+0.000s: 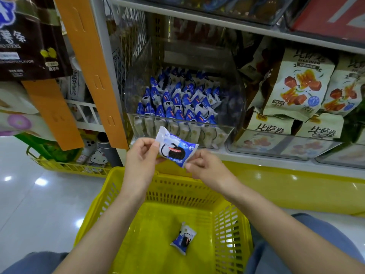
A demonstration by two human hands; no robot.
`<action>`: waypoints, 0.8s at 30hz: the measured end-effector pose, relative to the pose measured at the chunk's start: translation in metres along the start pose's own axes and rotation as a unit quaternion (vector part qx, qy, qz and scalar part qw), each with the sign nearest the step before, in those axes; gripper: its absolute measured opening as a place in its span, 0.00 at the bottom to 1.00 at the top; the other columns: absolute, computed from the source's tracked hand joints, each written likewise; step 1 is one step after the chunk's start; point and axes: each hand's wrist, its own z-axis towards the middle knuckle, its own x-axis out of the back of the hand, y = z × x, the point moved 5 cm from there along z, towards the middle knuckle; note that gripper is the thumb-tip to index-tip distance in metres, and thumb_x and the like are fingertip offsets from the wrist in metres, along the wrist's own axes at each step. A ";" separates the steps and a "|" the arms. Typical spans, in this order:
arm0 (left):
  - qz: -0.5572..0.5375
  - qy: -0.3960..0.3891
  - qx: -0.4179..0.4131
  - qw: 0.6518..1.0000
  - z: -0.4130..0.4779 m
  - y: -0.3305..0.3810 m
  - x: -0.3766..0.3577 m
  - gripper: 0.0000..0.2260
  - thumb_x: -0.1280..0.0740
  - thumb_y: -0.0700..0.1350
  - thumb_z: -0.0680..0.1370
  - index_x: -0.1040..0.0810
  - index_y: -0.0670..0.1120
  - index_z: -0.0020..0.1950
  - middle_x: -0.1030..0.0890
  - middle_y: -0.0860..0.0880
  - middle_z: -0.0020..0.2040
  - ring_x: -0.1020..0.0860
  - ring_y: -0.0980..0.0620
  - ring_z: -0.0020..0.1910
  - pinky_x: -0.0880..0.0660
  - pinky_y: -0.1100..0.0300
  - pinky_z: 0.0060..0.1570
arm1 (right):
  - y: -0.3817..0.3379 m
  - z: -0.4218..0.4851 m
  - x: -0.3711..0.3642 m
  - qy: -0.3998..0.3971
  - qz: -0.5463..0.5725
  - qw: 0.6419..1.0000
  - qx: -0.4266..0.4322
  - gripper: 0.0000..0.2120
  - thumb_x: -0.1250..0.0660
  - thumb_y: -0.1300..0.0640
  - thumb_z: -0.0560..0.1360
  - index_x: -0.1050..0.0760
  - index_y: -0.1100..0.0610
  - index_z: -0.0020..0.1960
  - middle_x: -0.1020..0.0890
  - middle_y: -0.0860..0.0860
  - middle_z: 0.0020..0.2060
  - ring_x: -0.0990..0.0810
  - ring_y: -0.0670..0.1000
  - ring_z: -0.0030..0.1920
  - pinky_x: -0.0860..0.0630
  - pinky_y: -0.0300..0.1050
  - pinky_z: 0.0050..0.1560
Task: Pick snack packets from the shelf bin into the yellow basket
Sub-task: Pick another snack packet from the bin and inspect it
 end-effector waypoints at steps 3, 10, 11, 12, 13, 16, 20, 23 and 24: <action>0.118 -0.013 -0.080 0.990 -0.001 0.007 0.001 0.06 0.39 0.41 0.79 0.27 0.47 0.43 0.20 0.47 0.41 0.20 0.50 0.42 0.21 0.53 0.45 | -0.001 -0.001 -0.001 0.039 -0.118 0.990 0.067 0.26 0.31 0.55 0.73 0.38 0.55 0.67 0.27 0.47 0.63 0.31 0.44 0.63 0.33 0.43 0.66; 0.298 -0.103 -0.211 0.925 -0.014 0.012 -0.009 0.06 0.39 0.42 0.79 0.30 0.50 0.43 0.26 0.54 0.35 0.27 0.56 0.36 0.33 0.62 0.34 | -0.007 -0.004 0.005 0.117 -0.096 0.979 0.137 0.34 0.34 0.45 0.73 0.44 0.51 0.74 0.34 0.46 0.69 0.36 0.43 0.68 0.37 0.41 0.68; 0.308 -0.120 -0.214 0.919 -0.016 0.010 -0.012 0.06 0.39 0.42 0.79 0.30 0.50 0.43 0.26 0.55 0.35 0.28 0.57 0.36 0.33 0.62 0.34 | -0.009 -0.005 0.005 0.113 -0.101 0.977 0.147 0.30 0.34 0.46 0.73 0.40 0.51 0.72 0.31 0.46 0.67 0.33 0.43 0.66 0.35 0.41 0.66; 0.315 -0.133 -0.216 0.915 -0.017 0.009 -0.014 0.05 0.39 0.43 0.79 0.29 0.49 0.43 0.26 0.55 0.36 0.28 0.57 0.37 0.33 0.62 0.35 | -0.011 -0.005 0.005 0.107 -0.108 0.975 0.161 0.24 0.34 0.48 0.74 0.32 0.51 0.68 0.25 0.47 0.61 0.27 0.43 0.61 0.30 0.43 0.63; 0.317 -0.142 -0.219 0.912 -0.018 0.009 -0.016 0.05 0.39 0.42 0.79 0.29 0.49 0.43 0.26 0.55 0.36 0.28 0.57 0.38 0.33 0.63 0.36 | -0.014 -0.005 0.004 0.100 -0.117 0.972 0.175 0.15 0.33 0.51 0.74 0.25 0.52 0.60 0.20 0.47 0.54 0.23 0.44 0.54 0.26 0.45 0.58; 0.307 -0.145 -0.218 0.915 -0.018 0.009 -0.019 0.05 0.37 0.41 0.78 0.27 0.49 0.43 0.25 0.56 0.37 0.26 0.58 0.39 0.32 0.68 0.36 | -0.016 -0.005 0.002 0.084 -0.088 0.976 0.183 0.02 0.33 0.56 0.74 0.21 0.52 0.45 0.17 0.47 0.39 0.19 0.45 0.42 0.23 0.46 0.45; 0.225 -0.107 -0.134 0.959 -0.014 0.006 -0.017 0.06 0.35 0.43 0.76 0.25 0.54 0.41 0.20 0.54 0.39 0.22 0.59 0.41 0.27 0.69 0.38 | -0.011 -0.003 0.005 0.083 0.026 0.988 0.127 0.03 0.33 0.58 0.75 0.23 0.52 0.42 0.16 0.53 0.40 0.17 0.53 0.43 0.21 0.57 0.46; 0.182 -0.114 -0.062 0.975 -0.008 0.001 -0.015 0.06 0.35 0.44 0.76 0.23 0.50 0.40 0.18 0.46 0.38 0.21 0.48 0.38 0.24 0.52 0.41 | -0.010 -0.002 0.004 0.065 0.069 0.990 0.105 0.05 0.34 0.59 0.75 0.24 0.52 0.41 0.17 0.54 0.39 0.18 0.53 0.41 0.20 0.57 0.44; 0.169 -0.117 -0.047 0.977 -0.007 0.000 -0.014 0.07 0.35 0.43 0.77 0.22 0.49 0.39 0.19 0.45 0.37 0.22 0.48 0.36 0.25 0.50 0.40 | -0.012 -0.003 0.003 0.059 0.059 0.989 0.122 0.05 0.33 0.58 0.75 0.24 0.52 0.40 0.18 0.51 0.37 0.19 0.50 0.39 0.20 0.53 0.43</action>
